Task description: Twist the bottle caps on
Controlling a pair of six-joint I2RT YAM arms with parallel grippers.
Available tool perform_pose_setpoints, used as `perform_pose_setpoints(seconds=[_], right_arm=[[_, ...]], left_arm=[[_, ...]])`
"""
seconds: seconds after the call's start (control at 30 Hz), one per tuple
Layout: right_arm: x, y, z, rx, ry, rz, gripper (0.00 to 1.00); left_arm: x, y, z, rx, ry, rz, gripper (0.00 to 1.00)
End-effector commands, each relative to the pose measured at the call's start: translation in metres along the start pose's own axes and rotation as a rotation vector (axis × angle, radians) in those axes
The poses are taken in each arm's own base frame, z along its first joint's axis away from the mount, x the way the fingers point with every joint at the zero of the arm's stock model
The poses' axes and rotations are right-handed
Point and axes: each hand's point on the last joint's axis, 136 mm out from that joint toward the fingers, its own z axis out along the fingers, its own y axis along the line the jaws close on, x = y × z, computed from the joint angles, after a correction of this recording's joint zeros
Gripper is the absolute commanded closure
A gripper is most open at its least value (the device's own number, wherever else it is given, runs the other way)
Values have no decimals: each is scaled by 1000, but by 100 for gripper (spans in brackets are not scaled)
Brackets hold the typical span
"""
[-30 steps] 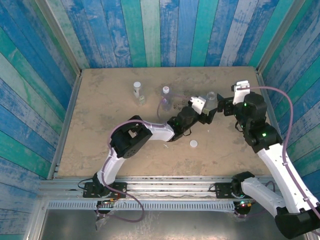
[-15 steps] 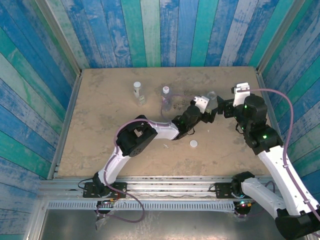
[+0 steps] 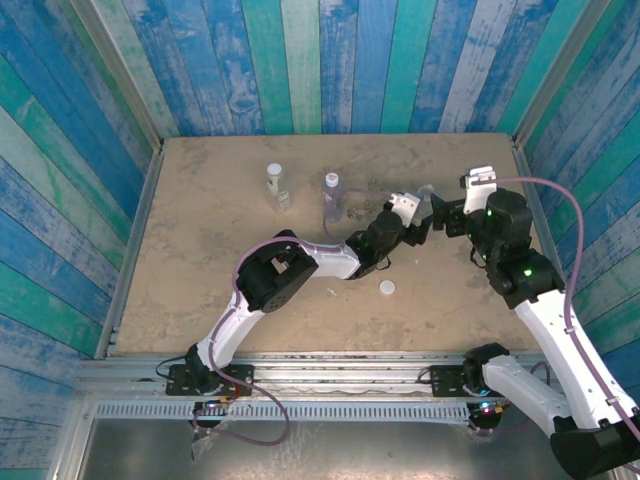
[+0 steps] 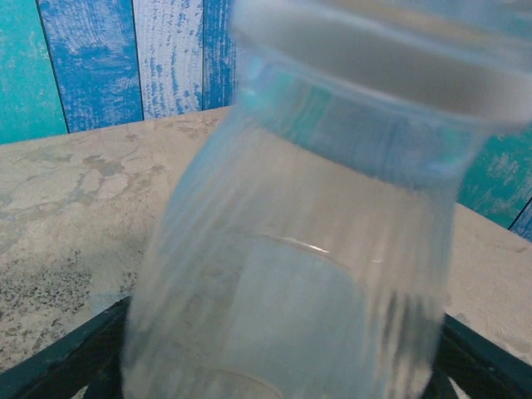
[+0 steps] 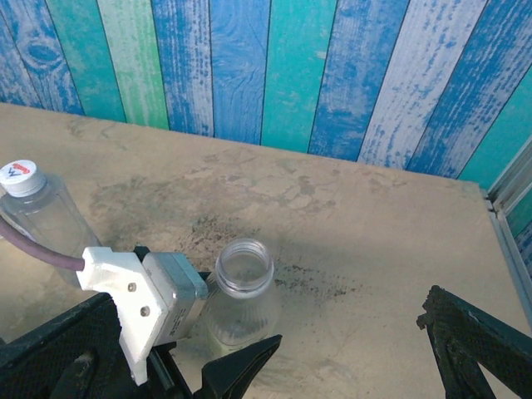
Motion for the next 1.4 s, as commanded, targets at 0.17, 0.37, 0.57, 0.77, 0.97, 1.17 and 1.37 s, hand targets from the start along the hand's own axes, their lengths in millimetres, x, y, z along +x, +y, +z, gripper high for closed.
perform_pose_setpoints(seconds=[0.17,0.37,0.57,0.77,0.97,1.17,1.37], right_arm=[[11,4,4,-23,34,18,3],[12,6,7,-34,41,34,3],[13,7,7,-41,35,58,3],[17,13,10,-69,45,72,2],[19,17,14,-91,44,86,1],[22,25,19,-135,46,99,0],[19,46,15,-268,36,101,0]], left_arm=[[35,9,1,-3,45,19,31],[38,8,-3,6,59,47,35],[28,6,-19,32,41,89,40],[14,4,-36,52,29,151,40],[1,3,-54,77,8,192,40],[-6,-1,-77,134,-29,178,40],[-15,-3,-108,188,-41,178,40]])
